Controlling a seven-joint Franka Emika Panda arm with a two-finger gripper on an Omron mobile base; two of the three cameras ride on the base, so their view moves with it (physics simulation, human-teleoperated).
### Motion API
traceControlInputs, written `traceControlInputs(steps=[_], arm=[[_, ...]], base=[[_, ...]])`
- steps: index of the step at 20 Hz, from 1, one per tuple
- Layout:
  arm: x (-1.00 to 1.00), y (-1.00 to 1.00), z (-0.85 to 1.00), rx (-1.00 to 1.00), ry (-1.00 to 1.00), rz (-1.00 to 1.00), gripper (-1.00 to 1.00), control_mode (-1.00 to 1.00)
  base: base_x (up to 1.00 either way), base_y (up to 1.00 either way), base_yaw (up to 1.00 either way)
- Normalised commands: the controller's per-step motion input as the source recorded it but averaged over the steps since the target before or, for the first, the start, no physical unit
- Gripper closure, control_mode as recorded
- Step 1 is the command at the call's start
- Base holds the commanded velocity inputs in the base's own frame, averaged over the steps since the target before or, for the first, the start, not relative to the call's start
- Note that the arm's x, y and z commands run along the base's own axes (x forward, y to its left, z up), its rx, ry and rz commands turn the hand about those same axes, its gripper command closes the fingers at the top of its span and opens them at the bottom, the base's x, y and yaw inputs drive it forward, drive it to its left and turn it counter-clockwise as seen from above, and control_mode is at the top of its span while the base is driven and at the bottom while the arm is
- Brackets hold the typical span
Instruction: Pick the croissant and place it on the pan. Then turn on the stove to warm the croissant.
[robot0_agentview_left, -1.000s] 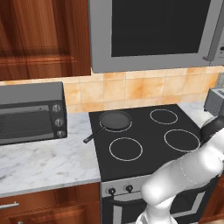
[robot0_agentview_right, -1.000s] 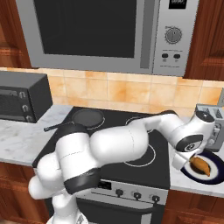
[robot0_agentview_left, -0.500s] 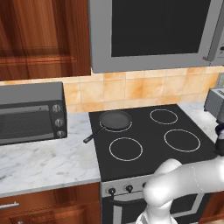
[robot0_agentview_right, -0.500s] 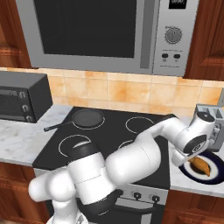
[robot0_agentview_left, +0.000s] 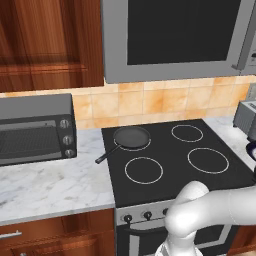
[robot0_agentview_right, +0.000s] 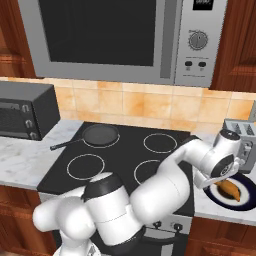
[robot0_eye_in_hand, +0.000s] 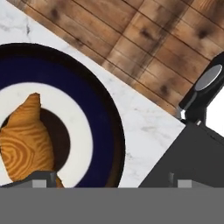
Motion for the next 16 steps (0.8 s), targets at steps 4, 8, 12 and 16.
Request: traceControlInputs(steps=[4, 8, 12, 16], arm=[[0.18, 0.0, -0.1, -0.07, 0.0, -0.05, -1.0, -1.0], [0.21, 0.0, -0.13, -0.06, 0.0, -0.04, -1.0, -1.0], [0.16, -0.03, -0.11, -0.06, 0.0, -0.01, -1.0, -1.0], [0.12, -0.09, -0.02, -0.05, -0.01, 0.0, -1.0, -1.0]], base=[[0.0, 0.0, 0.0], [0.0, 0.0, 0.0], [0.0, 0.0, 0.0], [0.0, 0.0, 0.0]])
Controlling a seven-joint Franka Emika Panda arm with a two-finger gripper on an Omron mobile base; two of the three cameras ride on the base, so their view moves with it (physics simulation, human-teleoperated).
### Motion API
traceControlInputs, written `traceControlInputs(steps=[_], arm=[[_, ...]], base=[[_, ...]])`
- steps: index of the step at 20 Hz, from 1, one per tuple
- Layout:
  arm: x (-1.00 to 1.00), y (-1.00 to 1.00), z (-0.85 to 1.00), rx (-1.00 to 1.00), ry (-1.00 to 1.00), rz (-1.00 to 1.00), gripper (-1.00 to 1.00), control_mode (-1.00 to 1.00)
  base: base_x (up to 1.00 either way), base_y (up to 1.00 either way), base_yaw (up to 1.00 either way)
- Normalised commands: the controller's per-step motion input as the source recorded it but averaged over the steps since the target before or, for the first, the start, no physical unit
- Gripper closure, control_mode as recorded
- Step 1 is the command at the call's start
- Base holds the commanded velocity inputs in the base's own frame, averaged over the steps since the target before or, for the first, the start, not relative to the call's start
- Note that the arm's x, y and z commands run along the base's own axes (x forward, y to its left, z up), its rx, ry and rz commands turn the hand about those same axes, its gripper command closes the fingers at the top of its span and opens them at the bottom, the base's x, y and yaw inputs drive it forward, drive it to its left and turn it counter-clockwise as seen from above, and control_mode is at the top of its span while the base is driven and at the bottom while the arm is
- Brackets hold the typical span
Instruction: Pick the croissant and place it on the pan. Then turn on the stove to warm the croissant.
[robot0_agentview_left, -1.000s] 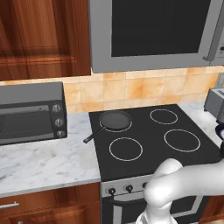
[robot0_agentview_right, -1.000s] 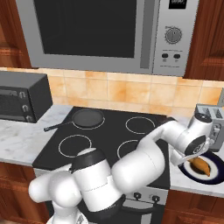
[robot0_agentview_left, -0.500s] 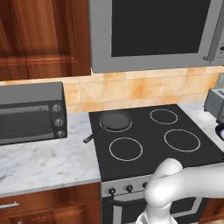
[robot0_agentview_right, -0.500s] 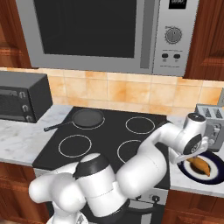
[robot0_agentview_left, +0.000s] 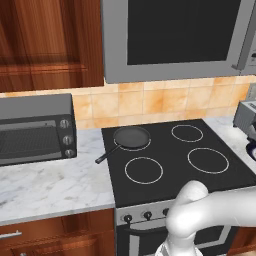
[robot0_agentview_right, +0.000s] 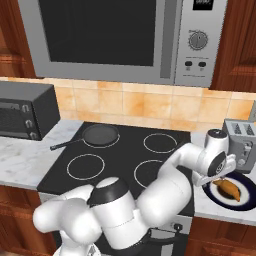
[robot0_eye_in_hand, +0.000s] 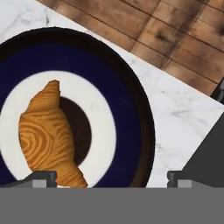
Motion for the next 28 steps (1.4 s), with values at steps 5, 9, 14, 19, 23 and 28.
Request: traceControlInputs(steps=[5, 9, 14, 19, 23, 28], arm=[[0.16, -0.13, -0.03, -0.05, -0.01, 0.0, -1.0, -1.0], [0.16, -0.16, -0.03, -0.03, -0.01, 0.0, -1.0, -1.0], [0.12, -0.26, -0.03, -0.01, -0.02, 0.0, -1.0, -1.0], [0.1, -0.32, -0.04, 0.0, 0.0, 0.0, -1.0, -1.0], [0.25, -0.16, -0.12, 0.0, 0.0, 0.0, -1.0, -1.0], [0.31, -0.04, -0.22, -0.02, 0.0, 0.0, -1.0, -1.0]], base=[[0.0, 0.0, 0.0], [0.0, 0.0, 0.0], [0.0, 0.0, 0.0], [0.0, 0.0, 0.0], [0.0, 0.0, 0.0], [0.0, 0.0, 0.0]])
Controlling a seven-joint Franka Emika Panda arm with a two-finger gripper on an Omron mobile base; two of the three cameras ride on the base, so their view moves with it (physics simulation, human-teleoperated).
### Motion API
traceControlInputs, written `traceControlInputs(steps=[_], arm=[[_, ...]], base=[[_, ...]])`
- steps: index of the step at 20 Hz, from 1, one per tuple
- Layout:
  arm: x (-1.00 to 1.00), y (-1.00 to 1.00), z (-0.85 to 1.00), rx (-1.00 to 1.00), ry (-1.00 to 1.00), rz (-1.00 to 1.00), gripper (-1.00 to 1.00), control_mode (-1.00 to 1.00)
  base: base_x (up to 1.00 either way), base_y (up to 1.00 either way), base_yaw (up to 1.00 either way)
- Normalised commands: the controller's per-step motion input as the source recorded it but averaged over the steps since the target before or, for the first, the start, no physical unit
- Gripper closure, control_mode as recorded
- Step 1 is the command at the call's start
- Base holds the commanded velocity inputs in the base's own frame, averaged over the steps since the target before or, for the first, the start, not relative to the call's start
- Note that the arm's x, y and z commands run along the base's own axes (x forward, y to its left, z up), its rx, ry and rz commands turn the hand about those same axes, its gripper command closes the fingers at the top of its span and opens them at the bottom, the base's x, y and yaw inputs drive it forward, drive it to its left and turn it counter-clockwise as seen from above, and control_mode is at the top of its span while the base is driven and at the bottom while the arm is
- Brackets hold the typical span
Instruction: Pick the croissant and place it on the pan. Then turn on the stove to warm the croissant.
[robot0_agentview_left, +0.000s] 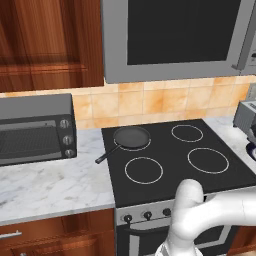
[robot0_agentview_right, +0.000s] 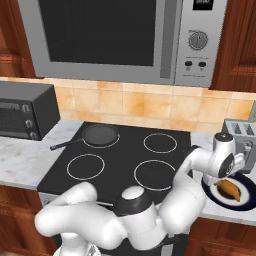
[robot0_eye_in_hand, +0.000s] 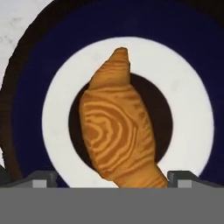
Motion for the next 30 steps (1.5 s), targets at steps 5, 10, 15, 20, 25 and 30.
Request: traceControlInputs(steps=[5, 10, 15, 20, 25, 30], arm=[[0.19, -0.13, -0.31, -0.02, 0.01, -0.01, -1.0, -1.0], [0.02, -0.34, -0.35, 0.0, 0.02, -0.04, -1.0, -1.0], [0.0, -0.25, -0.35, 0.0, 0.06, -0.07, -1.0, -1.0], [0.0, -0.18, -0.29, 0.0, 0.14, -0.12, 1.0, -1.0], [-0.02, -0.44, -0.24, 0.0, 0.11, -0.15, 1.0, -1.0], [-0.37, -0.15, -0.02, 0.0, -0.19, -0.06, 1.0, -1.0]], base=[[0.0, 0.0, 0.0], [0.0, 0.0, 0.0], [0.0, 0.0, 0.0], [0.0, 0.0, 0.0], [0.0, 0.0, 0.0], [0.0, 0.0, 0.0]])
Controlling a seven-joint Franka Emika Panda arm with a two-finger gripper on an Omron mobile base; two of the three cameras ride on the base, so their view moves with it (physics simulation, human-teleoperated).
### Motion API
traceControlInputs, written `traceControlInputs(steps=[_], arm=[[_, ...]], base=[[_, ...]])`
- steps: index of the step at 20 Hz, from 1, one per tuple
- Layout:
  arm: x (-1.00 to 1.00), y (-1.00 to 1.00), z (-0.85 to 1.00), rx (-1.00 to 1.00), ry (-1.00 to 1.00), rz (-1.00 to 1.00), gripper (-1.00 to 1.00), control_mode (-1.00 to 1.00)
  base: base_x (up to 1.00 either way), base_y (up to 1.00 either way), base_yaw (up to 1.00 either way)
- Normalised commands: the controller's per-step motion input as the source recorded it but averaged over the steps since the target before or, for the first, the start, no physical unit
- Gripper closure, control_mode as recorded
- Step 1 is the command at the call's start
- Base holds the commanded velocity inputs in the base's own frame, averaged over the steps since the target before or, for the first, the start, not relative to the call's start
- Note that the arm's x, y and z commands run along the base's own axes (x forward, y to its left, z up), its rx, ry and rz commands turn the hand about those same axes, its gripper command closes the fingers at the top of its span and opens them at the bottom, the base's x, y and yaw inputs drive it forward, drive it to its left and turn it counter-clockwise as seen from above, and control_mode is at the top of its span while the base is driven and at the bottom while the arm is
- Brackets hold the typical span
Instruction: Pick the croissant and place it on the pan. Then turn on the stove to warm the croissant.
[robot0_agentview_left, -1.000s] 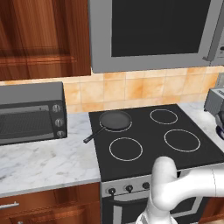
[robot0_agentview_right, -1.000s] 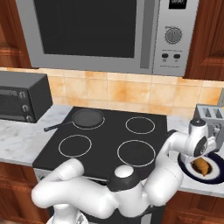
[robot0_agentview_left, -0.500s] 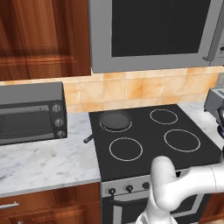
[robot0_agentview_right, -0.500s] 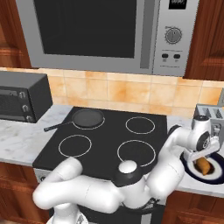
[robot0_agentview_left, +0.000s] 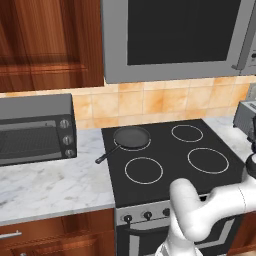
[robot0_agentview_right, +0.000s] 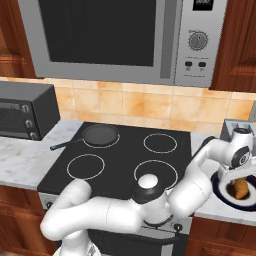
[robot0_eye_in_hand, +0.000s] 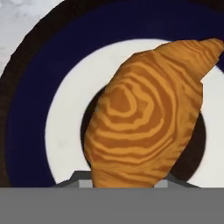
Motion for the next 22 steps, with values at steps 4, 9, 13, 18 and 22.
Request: traceControlInputs(steps=[4, 9, 13, 18, 22], arm=[[-0.61, 0.22, 0.0, -0.04, -0.41, 0.05, 1.0, -1.0], [-0.46, 0.75, 0.0, -0.13, -0.32, 0.25, 1.0, -1.0], [-0.1, 0.99, 0.0, -0.21, -0.11, 0.54, 1.0, -1.0], [-0.13, 1.0, -0.15, -0.24, -0.12, 0.57, 1.0, -1.0], [-0.24, 0.95, 0.04, -0.22, -0.08, 0.55, 1.0, -1.0]], base=[[0.0, 0.0, 0.0], [0.0, 0.0, 0.0], [0.0, 0.0, 0.0], [0.0, 0.0, 0.0], [0.0, 0.0, 0.0]])
